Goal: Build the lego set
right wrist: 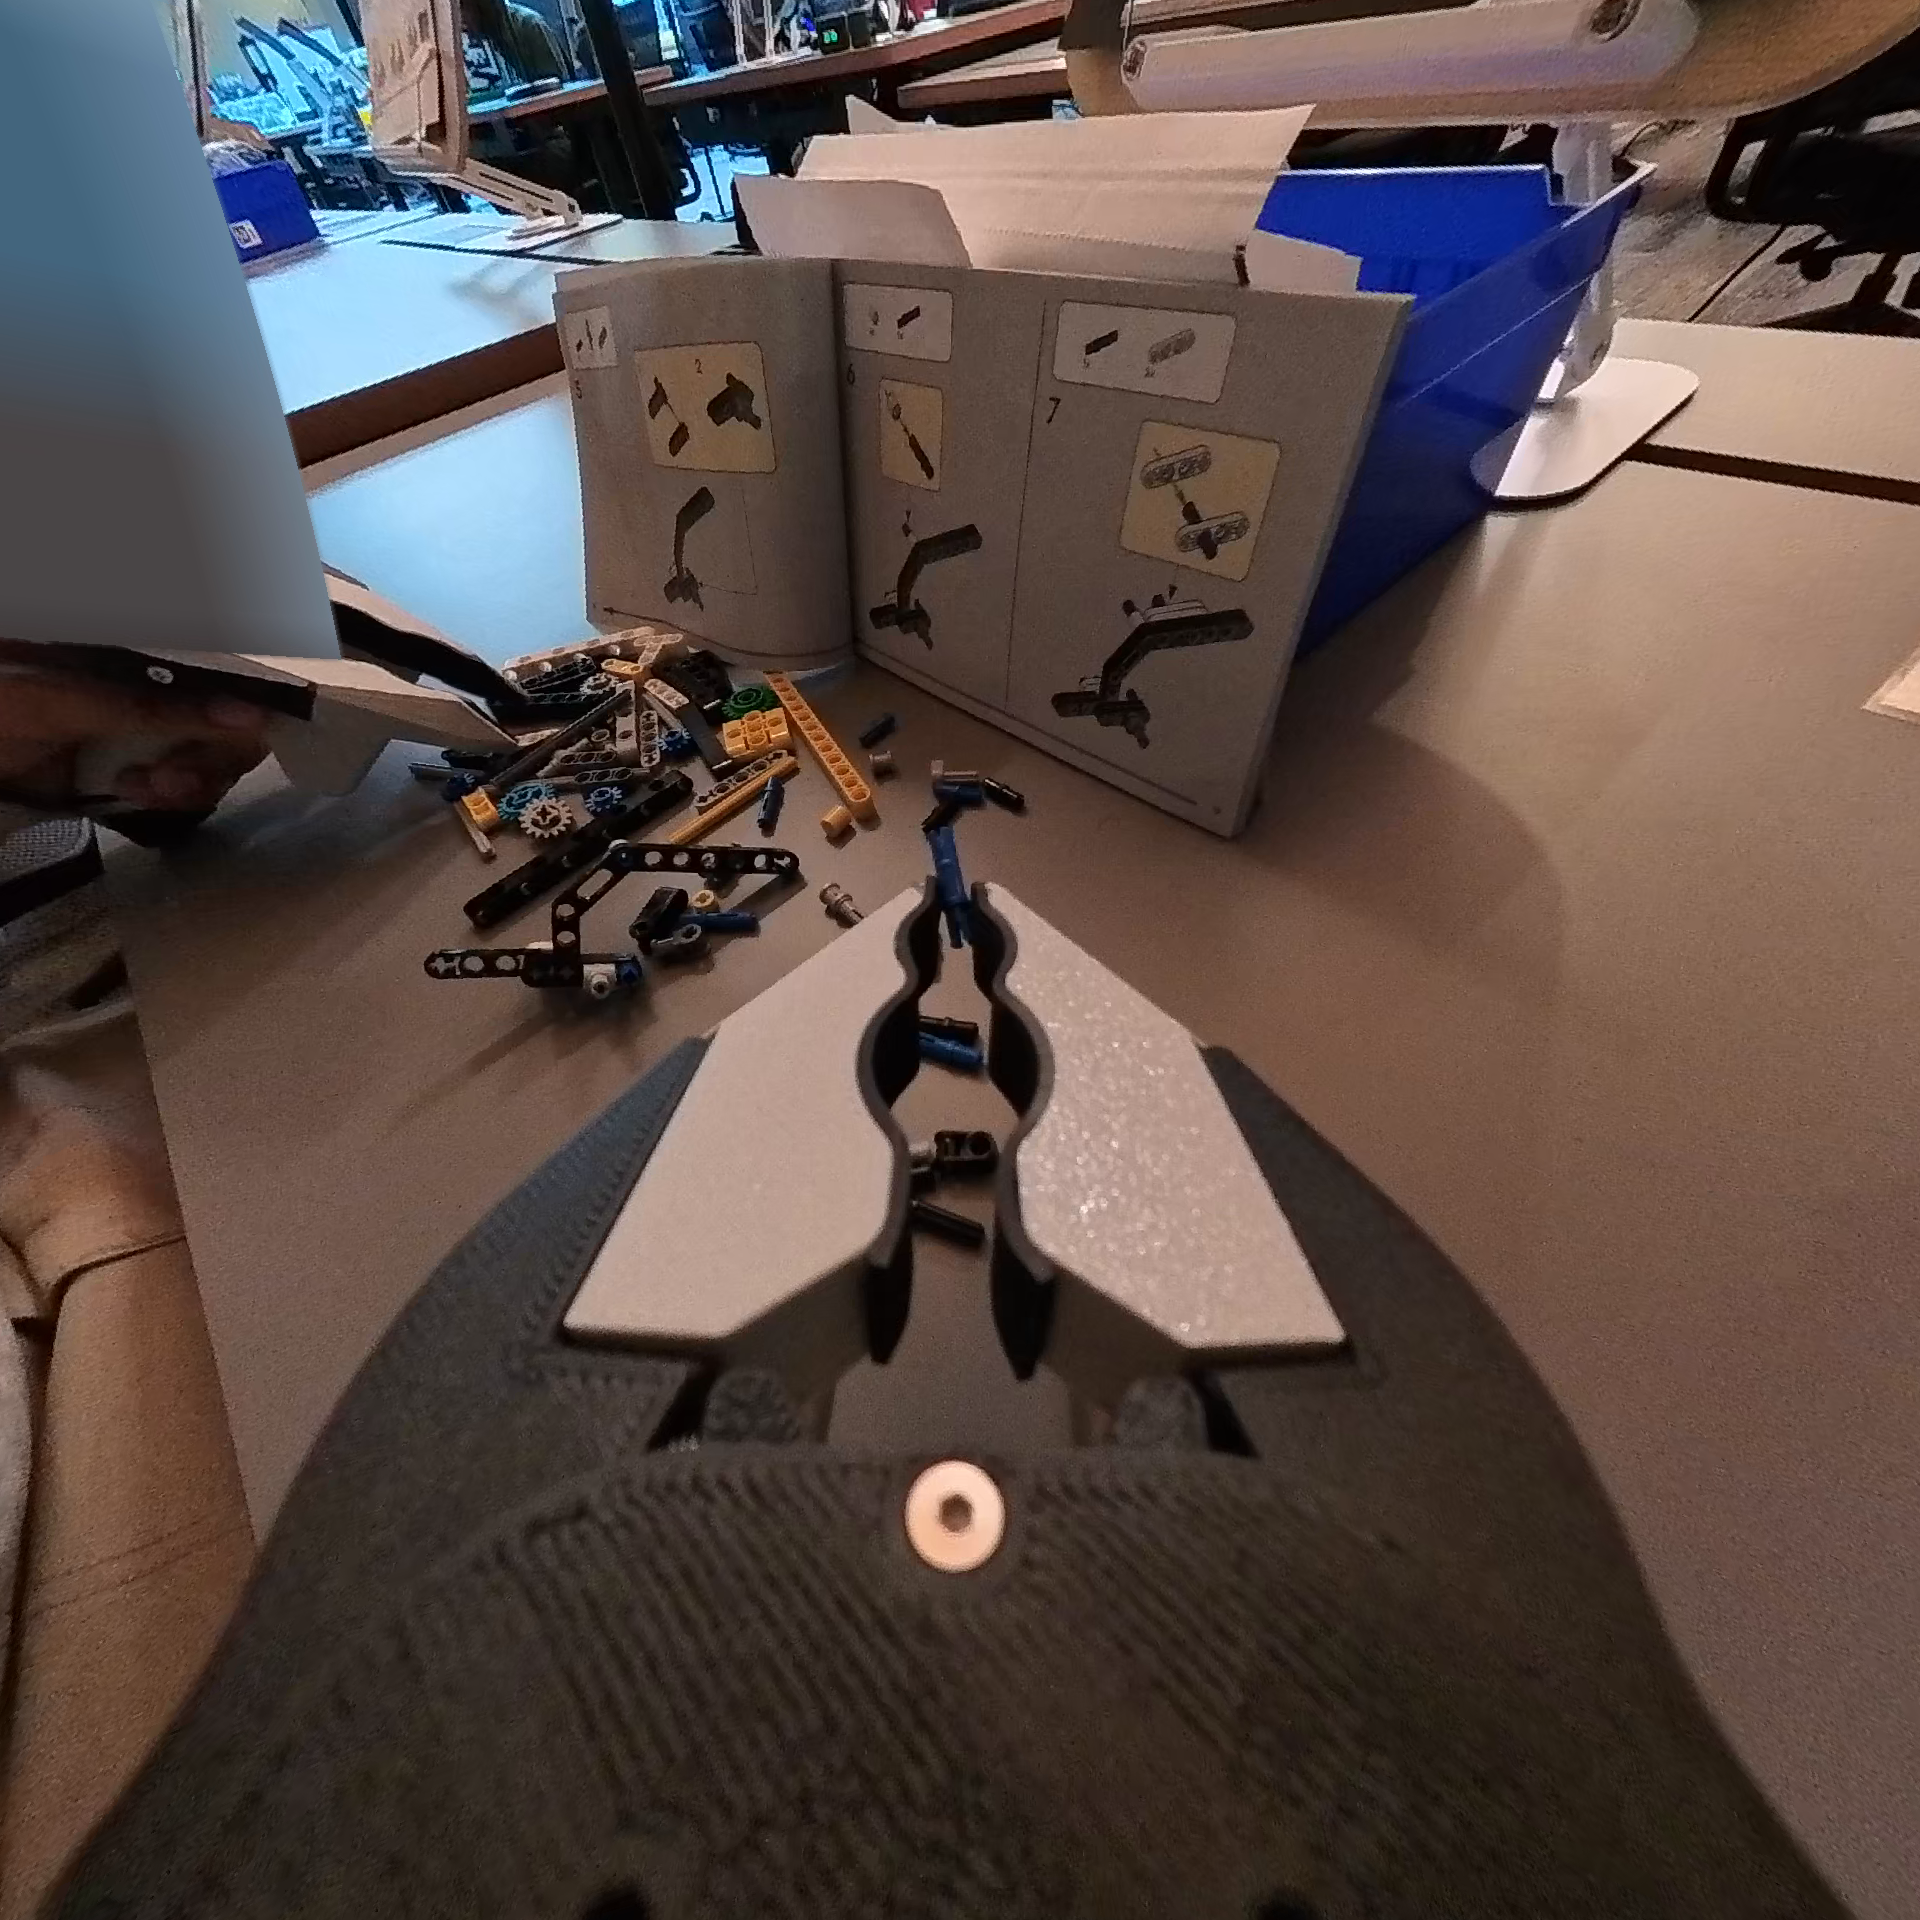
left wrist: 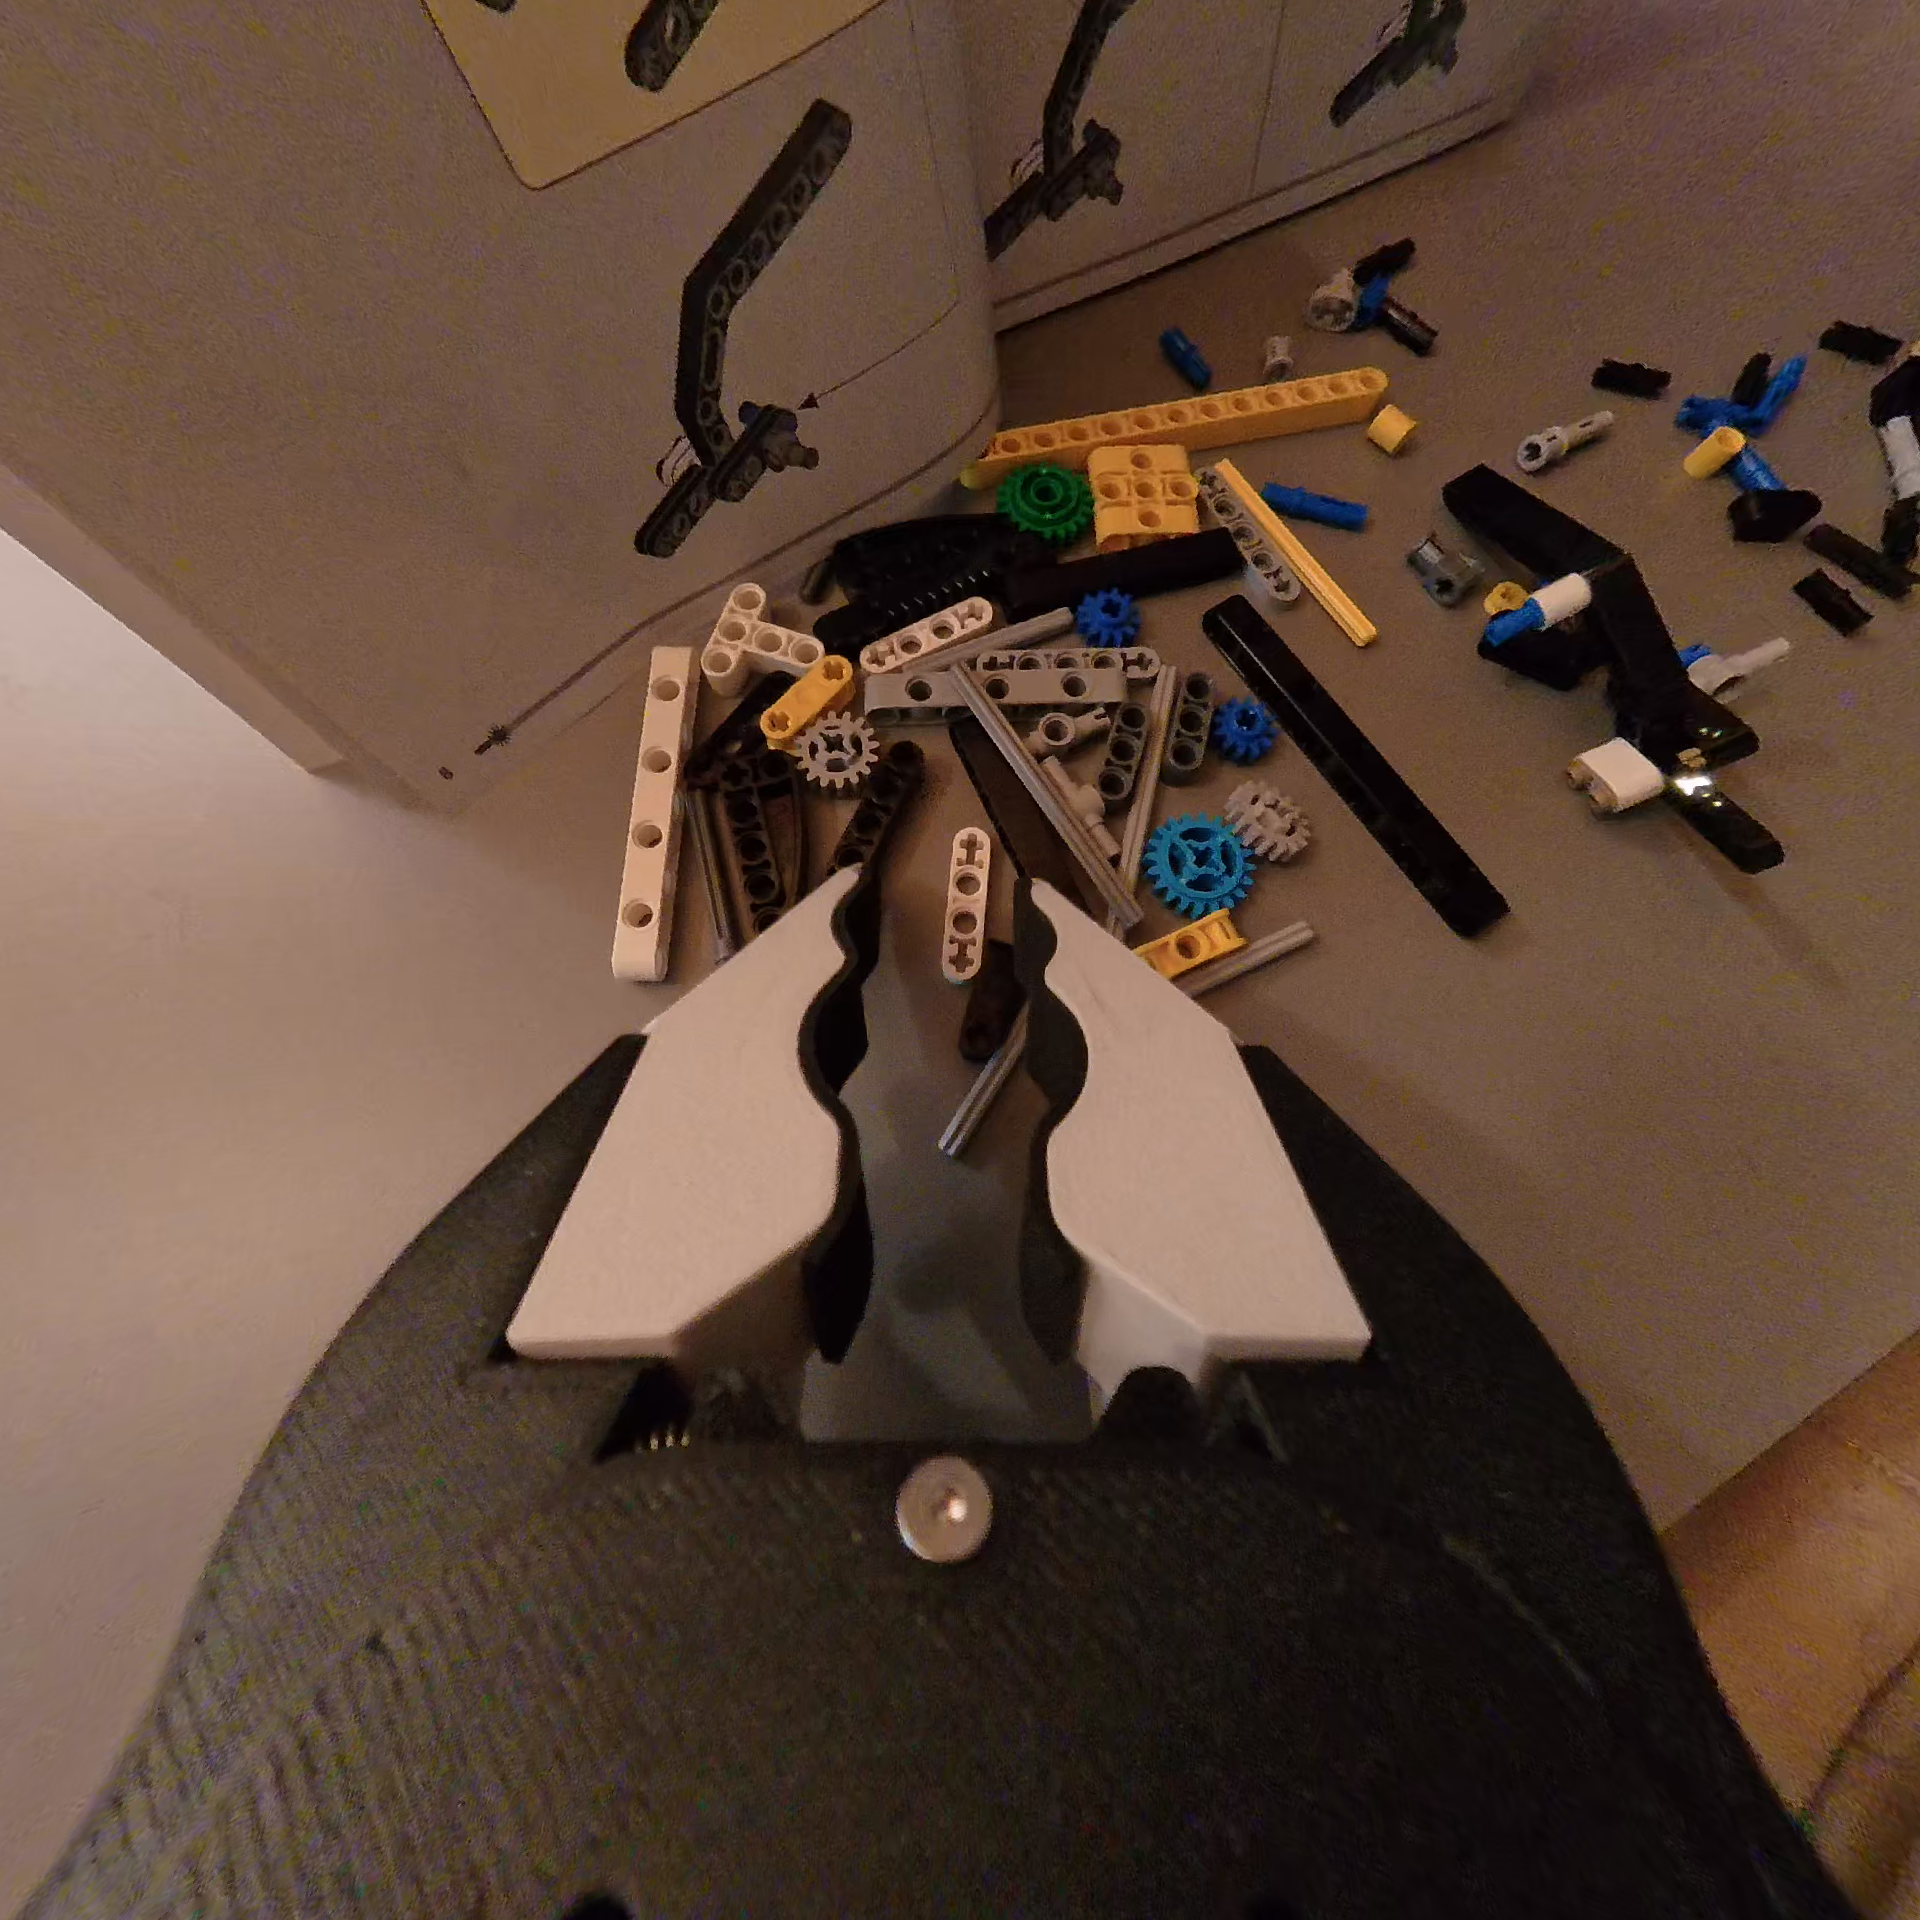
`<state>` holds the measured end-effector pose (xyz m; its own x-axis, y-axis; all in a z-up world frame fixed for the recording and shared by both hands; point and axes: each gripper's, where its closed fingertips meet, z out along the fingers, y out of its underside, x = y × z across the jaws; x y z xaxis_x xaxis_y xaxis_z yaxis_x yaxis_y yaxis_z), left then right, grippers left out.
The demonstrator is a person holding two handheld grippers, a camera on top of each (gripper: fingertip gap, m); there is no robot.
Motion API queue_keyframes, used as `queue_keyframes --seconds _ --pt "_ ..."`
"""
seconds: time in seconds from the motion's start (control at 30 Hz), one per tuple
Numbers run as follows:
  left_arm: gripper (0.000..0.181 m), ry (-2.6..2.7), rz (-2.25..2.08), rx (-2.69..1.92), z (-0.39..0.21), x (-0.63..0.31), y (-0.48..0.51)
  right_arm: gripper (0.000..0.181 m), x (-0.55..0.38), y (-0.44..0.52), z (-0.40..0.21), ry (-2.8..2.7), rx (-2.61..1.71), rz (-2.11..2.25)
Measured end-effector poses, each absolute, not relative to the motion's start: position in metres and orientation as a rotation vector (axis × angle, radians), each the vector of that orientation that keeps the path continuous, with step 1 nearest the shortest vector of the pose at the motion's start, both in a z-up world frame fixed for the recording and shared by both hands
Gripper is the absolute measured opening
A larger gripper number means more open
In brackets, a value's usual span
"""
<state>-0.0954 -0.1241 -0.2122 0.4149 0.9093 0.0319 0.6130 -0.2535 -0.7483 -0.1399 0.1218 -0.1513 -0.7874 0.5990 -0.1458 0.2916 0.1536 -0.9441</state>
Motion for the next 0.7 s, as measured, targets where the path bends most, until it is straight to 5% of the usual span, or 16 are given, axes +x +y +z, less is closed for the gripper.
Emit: queue_keyframes --seconds 0.7 --pt "0.01 -1.308 0.495 -1.997 -0.218 -0.093 -0.1235 0.003 -0.1397 0.1217 -0.1512 -2.168 -0.86 1.677"
